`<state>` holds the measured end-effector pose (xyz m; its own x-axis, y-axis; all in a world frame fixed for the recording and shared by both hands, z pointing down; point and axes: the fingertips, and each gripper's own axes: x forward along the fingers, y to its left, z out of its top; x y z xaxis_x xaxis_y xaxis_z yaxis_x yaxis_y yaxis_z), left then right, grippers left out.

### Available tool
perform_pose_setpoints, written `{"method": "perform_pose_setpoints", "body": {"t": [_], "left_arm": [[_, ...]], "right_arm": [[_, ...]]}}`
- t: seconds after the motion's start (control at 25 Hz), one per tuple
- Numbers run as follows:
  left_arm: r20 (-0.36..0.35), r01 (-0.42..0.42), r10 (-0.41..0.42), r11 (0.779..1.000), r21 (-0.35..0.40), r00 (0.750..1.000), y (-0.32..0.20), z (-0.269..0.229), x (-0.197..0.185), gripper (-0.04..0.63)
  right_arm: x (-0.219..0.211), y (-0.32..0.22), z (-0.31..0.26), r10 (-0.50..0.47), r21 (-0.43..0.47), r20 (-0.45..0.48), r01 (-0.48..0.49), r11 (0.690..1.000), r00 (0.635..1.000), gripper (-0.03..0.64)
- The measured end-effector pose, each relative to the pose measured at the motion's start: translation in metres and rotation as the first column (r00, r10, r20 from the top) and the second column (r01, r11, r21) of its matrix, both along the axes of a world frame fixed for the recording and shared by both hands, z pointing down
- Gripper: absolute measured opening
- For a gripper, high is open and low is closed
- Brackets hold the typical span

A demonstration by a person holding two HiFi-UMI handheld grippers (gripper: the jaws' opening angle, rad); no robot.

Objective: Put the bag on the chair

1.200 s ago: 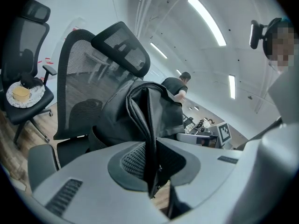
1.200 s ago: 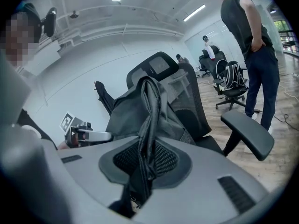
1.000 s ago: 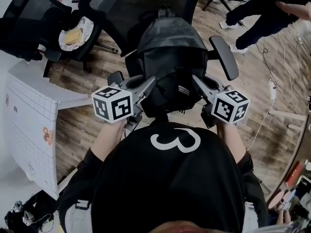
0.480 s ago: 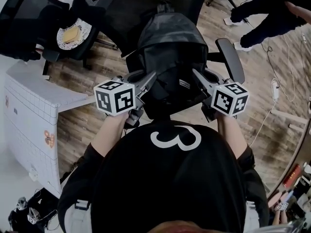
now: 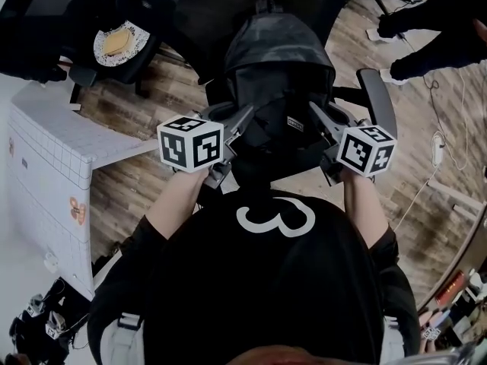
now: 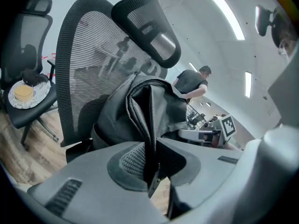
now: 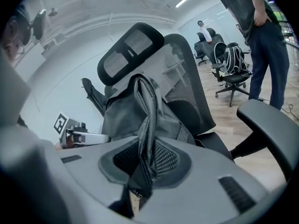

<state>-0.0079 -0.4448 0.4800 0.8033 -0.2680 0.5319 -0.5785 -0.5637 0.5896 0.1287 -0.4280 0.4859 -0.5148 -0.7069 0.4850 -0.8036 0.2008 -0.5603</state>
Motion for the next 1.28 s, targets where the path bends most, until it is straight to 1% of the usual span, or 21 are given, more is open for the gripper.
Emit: {"method": "perform_pose_setpoints", "body": {"t": [0.28,0.48,0.64,0.8,1.0,1.12,1.2,1.28], "left_arm": [[0.009,-0.001,0.002,1.000,-0.006,1.000,-0.015,0.021,-0.002,0.063],[0.032,0.006,-0.005,1.000,-0.031,0.999,-0.018,0.043,-0.002,0.063],[0.036,0.017,-0.015,0.999,-0.045,0.999,-0.022,0.055,0.000,0.063],[0.047,0.022,-0.020,0.999,-0.046,0.999,-0.024,0.066,-0.002,0.063],[0.048,0.028,-0.026,0.999,-0.035,0.999,-0.024,0.077,-0.002,0.063],[0.031,0.031,-0.030,0.999,-0.039,0.999,-0.026,0.080,0.001,0.063],[0.018,0.026,-0.025,0.999,-0.045,1.000,-0.026,0.082,0.002,0.063],[0.014,0.008,-0.008,0.999,-0.033,1.000,-0.024,0.083,0.005,0.063]], "right_arm": [[0.002,-0.020,0.024,0.001,-0.018,0.006,-0.001,1.000,1.000,0.072],[0.003,-0.026,0.044,-0.012,-0.041,-0.001,0.012,0.999,1.000,0.072],[0.006,-0.031,0.056,-0.006,-0.051,0.000,0.006,0.999,1.000,0.072],[0.007,-0.033,0.069,-0.002,-0.065,0.001,0.002,0.998,1.000,0.075],[0.007,-0.032,0.081,-0.006,-0.076,-0.002,0.006,0.997,1.000,0.077],[0.010,-0.034,0.086,-0.001,-0.077,-0.008,0.000,0.997,1.000,0.078],[0.011,-0.033,0.089,0.011,-0.078,-0.002,-0.011,0.997,1.000,0.080],[0.012,-0.030,0.092,0.036,-0.073,0.010,-0.035,0.997,0.999,0.080]]}}
